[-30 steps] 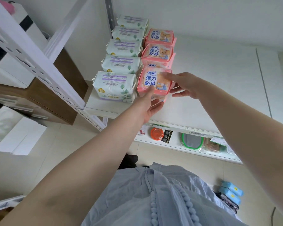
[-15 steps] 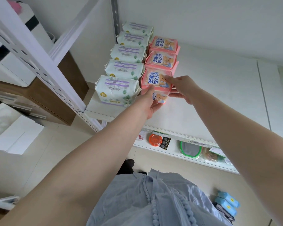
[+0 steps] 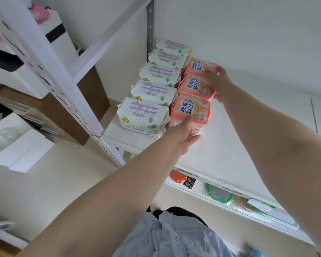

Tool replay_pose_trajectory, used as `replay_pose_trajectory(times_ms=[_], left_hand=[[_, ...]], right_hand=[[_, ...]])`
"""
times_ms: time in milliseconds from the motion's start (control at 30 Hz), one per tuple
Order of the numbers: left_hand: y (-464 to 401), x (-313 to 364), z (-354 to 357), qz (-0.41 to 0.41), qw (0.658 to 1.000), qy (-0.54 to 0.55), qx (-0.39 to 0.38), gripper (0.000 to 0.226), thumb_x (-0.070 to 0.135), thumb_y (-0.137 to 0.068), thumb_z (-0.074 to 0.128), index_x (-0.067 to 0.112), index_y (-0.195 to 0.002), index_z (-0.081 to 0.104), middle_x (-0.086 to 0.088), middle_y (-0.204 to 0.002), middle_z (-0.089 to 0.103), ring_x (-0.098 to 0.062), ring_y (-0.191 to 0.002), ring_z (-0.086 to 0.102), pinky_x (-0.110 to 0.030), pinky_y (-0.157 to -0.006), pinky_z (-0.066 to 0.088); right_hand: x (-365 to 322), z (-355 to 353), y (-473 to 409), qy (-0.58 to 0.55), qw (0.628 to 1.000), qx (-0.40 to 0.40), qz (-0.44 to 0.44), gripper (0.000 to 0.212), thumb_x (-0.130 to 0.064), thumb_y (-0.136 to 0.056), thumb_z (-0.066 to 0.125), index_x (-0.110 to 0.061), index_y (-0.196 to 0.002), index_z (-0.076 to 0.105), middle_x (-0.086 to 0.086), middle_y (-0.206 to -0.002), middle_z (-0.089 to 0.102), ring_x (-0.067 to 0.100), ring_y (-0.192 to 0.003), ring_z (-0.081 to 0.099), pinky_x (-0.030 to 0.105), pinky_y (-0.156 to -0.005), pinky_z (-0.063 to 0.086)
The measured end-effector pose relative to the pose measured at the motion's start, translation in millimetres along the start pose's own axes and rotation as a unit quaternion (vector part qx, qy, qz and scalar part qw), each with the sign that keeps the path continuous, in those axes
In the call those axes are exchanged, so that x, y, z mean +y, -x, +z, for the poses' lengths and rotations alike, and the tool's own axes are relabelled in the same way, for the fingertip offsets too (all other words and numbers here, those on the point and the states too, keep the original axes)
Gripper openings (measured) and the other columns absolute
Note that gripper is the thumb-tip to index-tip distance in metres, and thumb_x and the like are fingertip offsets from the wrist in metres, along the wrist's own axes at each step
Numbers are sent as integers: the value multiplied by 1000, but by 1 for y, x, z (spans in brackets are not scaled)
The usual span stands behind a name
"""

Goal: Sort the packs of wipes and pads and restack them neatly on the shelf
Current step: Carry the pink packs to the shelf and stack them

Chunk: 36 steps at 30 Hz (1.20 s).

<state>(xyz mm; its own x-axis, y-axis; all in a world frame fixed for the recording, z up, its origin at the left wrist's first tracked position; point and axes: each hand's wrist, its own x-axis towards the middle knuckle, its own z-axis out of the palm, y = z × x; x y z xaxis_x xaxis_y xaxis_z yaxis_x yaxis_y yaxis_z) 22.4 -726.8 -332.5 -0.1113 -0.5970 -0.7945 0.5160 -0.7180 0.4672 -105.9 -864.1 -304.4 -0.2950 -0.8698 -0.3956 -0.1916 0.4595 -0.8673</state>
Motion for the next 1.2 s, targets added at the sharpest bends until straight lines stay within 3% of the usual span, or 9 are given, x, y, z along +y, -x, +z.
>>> replay_pose_trajectory(times_ms=[167, 367, 467, 567, 667, 833, 967, 1100, 1200], left_hand=[[-5, 3, 1, 10, 999, 26, -24, 47, 22, -90, 65, 16, -133, 47, -13, -127, 59, -31, -113, 61, -40, -79, 59], [-4, 2, 5, 13, 999, 32, -21, 42, 19, -90, 64, 16, -130, 49, -11, -124, 60, -30, -112, 60, -46, -88, 56], [-7, 2, 7, 15, 999, 40, -6, 47, 20, -88, 67, 18, -130, 48, -10, -123, 60, -30, -106, 63, -46, -83, 58], [-9, 2, 10, 12, 999, 48, 15, 51, 25, -85, 71, 21, -130, 46, -10, -121, 61, -28, -86, 66, -44, -78, 60], [-10, 4, 11, 16, 998, 55, 21, 52, 27, -84, 72, 21, -130, 47, -10, -125, 59, -30, -92, 66, -43, -74, 61], [-11, 7, 13, 16, 998, 60, 21, 54, 29, -84, 72, 22, -130, 45, -9, -122, 62, -25, -77, 68, -42, -77, 60], [-8, 6, 12, 19, 999, 41, 21, 60, 35, -81, 73, 23, -132, 45, -9, -124, 60, -26, -84, 69, -41, -73, 61], [18, 8, 0, -19, 998, -45, 26, 59, 48, -81, 69, 13, -121, 43, -10, -114, 57, -22, -86, 66, -39, -80, 59], [54, 12, -16, -11, 996, -85, 12, 45, 47, -86, 65, 14, -110, 48, -6, -98, 54, -20, -89, 63, -36, -81, 58]], right_hand=[[0, 10, -13, -2, 999, 20, -32, 64, -26, -92, 64, -27, -147, 31, 4, -130, 58, 20, -88, 70, 36, -73, 60], [-1, 8, -12, 1, 999, 37, 10, 75, -32, -89, 68, -26, -149, 23, 4, -123, 58, 20, -84, 69, 40, -73, 60], [-1, 8, -13, -17, 999, 33, 37, 72, -32, -88, 69, -24, -147, 28, 3, -113, 63, 18, -77, 70, 42, -72, 60], [-3, 7, -15, -26, 998, 40, 38, 69, -31, -88, 70, -23, -145, 33, 3, -112, 65, 18, -77, 70, 40, -67, 61], [-5, 8, -15, -21, 998, 36, 36, 64, -32, -89, 69, -20, -142, 34, 2, -108, 65, 16, -72, 69, 32, -52, 56], [-8, 8, -15, -26, 999, 23, 33, 61, -34, -90, 67, -19, -140, 34, 3, -112, 65, 14, -69, 68, 24, -41, 51], [-8, 4, -10, -6, 999, 27, 31, 61, -36, -91, 65, -17, -139, 34, 2, -113, 63, 12, -68, 65, 23, -38, 49], [-10, 0, 4, 38, 997, 55, 34, 70, -46, -90, 62, -14, -143, 29, 2, -111, 53, 9, -67, 52, 28, -50, 41], [-16, 2, 25, 33, 994, 100, 6, 72, -44, -89, 64, -13, -144, 29, 1, -120, 49, 17, -93, 55, 32, -72, 45]])
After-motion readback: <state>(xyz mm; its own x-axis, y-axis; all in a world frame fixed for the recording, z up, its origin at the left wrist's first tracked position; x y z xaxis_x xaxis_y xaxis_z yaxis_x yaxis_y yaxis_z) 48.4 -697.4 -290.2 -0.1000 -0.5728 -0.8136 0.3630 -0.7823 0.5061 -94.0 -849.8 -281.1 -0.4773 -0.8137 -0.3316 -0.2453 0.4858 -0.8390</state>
